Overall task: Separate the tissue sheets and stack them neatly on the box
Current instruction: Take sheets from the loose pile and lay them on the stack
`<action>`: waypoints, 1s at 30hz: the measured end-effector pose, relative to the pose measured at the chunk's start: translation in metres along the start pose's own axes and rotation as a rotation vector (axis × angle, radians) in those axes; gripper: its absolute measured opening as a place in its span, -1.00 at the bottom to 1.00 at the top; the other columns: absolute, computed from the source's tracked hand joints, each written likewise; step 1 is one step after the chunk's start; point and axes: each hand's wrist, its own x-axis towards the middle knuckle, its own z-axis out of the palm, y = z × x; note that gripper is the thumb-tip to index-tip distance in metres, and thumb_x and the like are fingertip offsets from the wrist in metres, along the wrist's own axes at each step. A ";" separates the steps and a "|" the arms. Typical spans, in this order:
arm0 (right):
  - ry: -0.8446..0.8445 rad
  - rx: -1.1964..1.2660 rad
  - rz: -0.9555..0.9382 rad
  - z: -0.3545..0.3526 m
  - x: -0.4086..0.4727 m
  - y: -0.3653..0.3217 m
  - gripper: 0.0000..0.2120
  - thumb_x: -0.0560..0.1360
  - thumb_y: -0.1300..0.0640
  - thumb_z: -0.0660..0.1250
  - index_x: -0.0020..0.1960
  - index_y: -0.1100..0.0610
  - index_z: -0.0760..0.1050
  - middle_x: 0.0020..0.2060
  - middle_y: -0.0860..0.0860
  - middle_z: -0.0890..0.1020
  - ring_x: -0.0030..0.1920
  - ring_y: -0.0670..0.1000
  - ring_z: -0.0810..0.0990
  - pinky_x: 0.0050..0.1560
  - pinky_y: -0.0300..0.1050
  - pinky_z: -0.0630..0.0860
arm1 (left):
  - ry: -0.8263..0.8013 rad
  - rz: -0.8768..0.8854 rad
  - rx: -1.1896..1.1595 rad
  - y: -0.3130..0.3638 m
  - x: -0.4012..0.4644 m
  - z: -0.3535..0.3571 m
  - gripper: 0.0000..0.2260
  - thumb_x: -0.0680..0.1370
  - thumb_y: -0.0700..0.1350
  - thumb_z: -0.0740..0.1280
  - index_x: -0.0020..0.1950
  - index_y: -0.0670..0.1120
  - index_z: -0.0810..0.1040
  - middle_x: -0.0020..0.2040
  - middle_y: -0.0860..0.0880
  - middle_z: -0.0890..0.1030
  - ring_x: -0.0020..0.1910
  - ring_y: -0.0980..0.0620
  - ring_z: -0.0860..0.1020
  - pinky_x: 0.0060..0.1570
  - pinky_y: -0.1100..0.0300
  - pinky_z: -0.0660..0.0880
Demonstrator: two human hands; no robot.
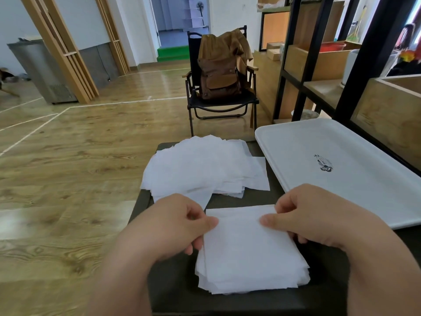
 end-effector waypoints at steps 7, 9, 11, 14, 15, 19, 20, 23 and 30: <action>0.246 0.033 0.016 -0.001 0.009 0.005 -0.68 0.39 -0.27 0.40 -0.27 -0.02 0.59 -0.33 -0.10 0.63 -0.29 -0.11 0.58 -0.39 -0.26 0.38 | 0.511 0.074 -0.010 0.001 0.014 0.004 -0.56 0.47 0.36 0.13 -0.27 0.03 0.53 -0.44 0.10 0.52 -0.43 0.16 0.47 -0.37 0.18 0.33; 0.373 0.054 0.002 -0.001 0.012 0.005 -0.69 0.41 -0.27 0.37 -0.27 -0.03 0.56 -0.33 -0.13 0.59 -0.33 -0.11 0.56 -0.43 -0.26 0.34 | 0.577 0.144 -0.061 0.005 0.017 0.007 -0.66 0.49 0.30 0.17 -0.23 0.08 0.51 -0.46 0.18 0.49 -0.45 0.18 0.44 -0.40 0.22 0.27; 0.464 0.066 -0.027 -0.001 0.015 0.004 -0.71 0.43 -0.26 0.34 -0.26 -0.05 0.51 -0.34 -0.14 0.56 -0.36 -0.12 0.53 -0.43 -0.27 0.29 | 0.605 0.204 -0.064 0.010 0.022 0.009 -0.75 0.49 0.25 0.21 -0.18 0.12 0.52 -0.38 0.26 0.53 -0.36 0.26 0.48 -0.43 0.33 0.26; 0.506 0.095 -0.059 0.003 0.017 0.002 -0.74 0.45 -0.25 0.33 -0.24 -0.08 0.47 -0.33 -0.17 0.55 -0.32 -0.15 0.51 -0.39 -0.32 0.25 | 0.561 0.249 0.047 0.020 0.041 0.008 -0.91 0.56 0.11 0.31 0.01 0.15 0.55 -0.12 0.23 0.59 -0.15 0.25 0.53 -0.25 0.36 0.38; 0.511 0.115 -0.065 0.004 0.018 0.002 -0.75 0.45 -0.24 0.34 -0.24 -0.08 0.47 -0.40 -0.17 0.57 -0.31 -0.17 0.52 -0.38 -0.32 0.25 | 0.524 0.253 0.109 0.025 0.051 0.006 -0.87 0.57 0.06 0.33 0.10 0.13 0.55 0.01 0.21 0.59 -0.05 0.22 0.53 -0.13 0.32 0.40; 0.549 0.200 -0.111 0.003 0.015 0.000 -0.78 0.46 -0.19 0.35 -0.25 -0.08 0.47 -0.47 -0.14 0.56 -0.28 -0.27 0.53 -0.38 -0.31 0.26 | 0.452 0.313 0.337 0.051 0.089 0.001 -0.68 0.60 0.03 0.31 0.35 0.08 0.48 0.29 0.08 0.55 0.23 0.07 0.48 0.07 0.29 0.26; 0.569 0.207 -0.114 0.001 0.013 0.000 -0.78 0.47 -0.18 0.34 -0.25 -0.09 0.47 -0.43 -0.14 0.55 -0.30 -0.18 0.53 -0.38 -0.32 0.26 | 0.447 0.335 0.390 0.059 0.097 0.003 -0.67 0.60 0.05 0.30 0.37 0.09 0.47 0.30 0.07 0.54 0.24 0.06 0.47 0.07 0.28 0.25; 0.614 0.223 -0.111 -0.007 0.009 0.002 -0.78 0.51 -0.17 0.31 -0.24 -0.11 0.43 -0.34 -0.18 0.52 -0.30 -0.16 0.47 -0.36 -0.34 0.22 | 0.342 0.376 0.484 0.075 0.115 0.013 -0.60 0.60 0.13 0.29 0.43 0.10 0.43 0.32 0.01 0.54 0.27 0.02 0.48 0.13 0.22 0.31; 0.597 0.260 -0.124 -0.015 0.006 0.010 -0.79 0.54 -0.16 0.28 -0.22 -0.12 0.42 -0.30 -0.19 0.51 -0.27 -0.16 0.46 -0.34 -0.35 0.23 | 0.265 0.359 0.598 0.090 0.126 0.018 -0.76 0.62 -0.02 0.28 0.25 0.07 0.62 0.17 0.02 0.64 0.11 0.06 0.54 0.08 0.24 0.38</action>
